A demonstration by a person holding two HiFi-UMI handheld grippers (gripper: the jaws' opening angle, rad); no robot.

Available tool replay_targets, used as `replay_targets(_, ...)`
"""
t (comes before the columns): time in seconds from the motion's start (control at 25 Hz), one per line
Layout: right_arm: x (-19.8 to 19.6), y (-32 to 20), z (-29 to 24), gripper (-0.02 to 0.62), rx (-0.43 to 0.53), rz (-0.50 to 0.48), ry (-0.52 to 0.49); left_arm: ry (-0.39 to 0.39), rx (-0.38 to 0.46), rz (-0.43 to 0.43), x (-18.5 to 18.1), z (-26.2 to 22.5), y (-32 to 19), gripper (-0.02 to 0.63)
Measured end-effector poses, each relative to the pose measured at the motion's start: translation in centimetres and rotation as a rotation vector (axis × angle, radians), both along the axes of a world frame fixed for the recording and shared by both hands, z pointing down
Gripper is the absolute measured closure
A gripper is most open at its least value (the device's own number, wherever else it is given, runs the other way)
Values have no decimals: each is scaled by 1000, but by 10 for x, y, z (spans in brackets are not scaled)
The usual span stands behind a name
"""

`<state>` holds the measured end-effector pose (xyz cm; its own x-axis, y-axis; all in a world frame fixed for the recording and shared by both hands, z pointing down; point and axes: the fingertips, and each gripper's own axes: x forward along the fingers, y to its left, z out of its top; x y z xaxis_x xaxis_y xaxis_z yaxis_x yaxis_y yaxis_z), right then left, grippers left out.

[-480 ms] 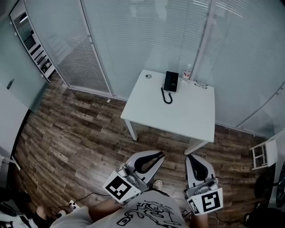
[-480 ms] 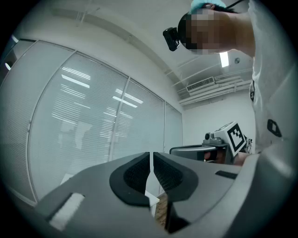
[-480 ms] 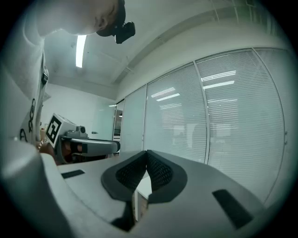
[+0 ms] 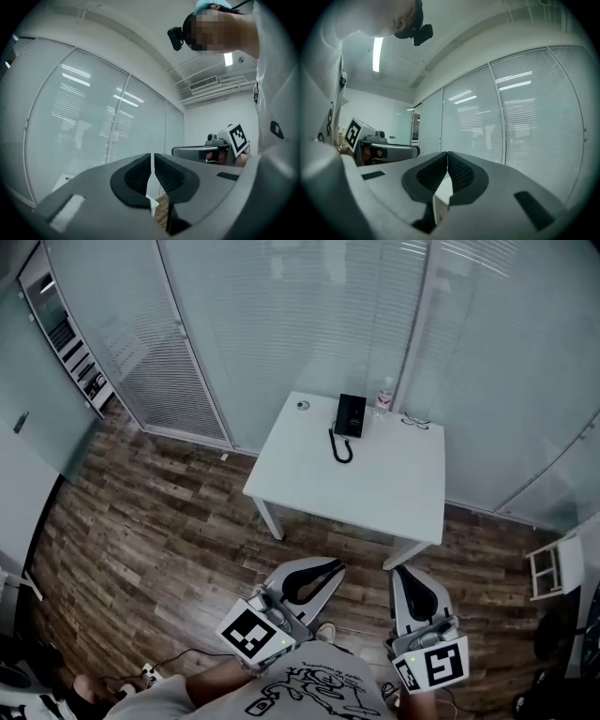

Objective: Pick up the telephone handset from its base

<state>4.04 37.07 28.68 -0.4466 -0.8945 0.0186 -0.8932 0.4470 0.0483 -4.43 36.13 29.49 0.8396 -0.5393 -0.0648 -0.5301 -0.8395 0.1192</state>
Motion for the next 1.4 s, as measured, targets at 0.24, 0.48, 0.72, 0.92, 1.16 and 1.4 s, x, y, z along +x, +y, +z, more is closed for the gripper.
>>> replay_targets(0.24, 22, -1, 6, 589, -9, -20, -10, -16, -15, -7, 24, 9, -2, 584)
replay_targets(0.48, 43, -9, 16, 589, -32, -16, -22, -18, -39, -20, 36, 17, -6, 583)
replay_targets(0.72, 53, -20, 22, 589, -43, -4, -32, -23, -71, -16, 41, 27, -13, 584)
replay_targets(0.92, 45, -34, 24, 589, -46, -19, -32, -29, -71, -12, 39, 29, -29, 584)
replay_targets(1.16, 33, -65, 20, 589, -43, -29, -16, -22, -55, -13, 27, 23, -61, 584)
replay_targets(1.4, 1, -115, 12, 589, -29, -51, 0, -17, -49, -30, -5, 19, -109, 584)
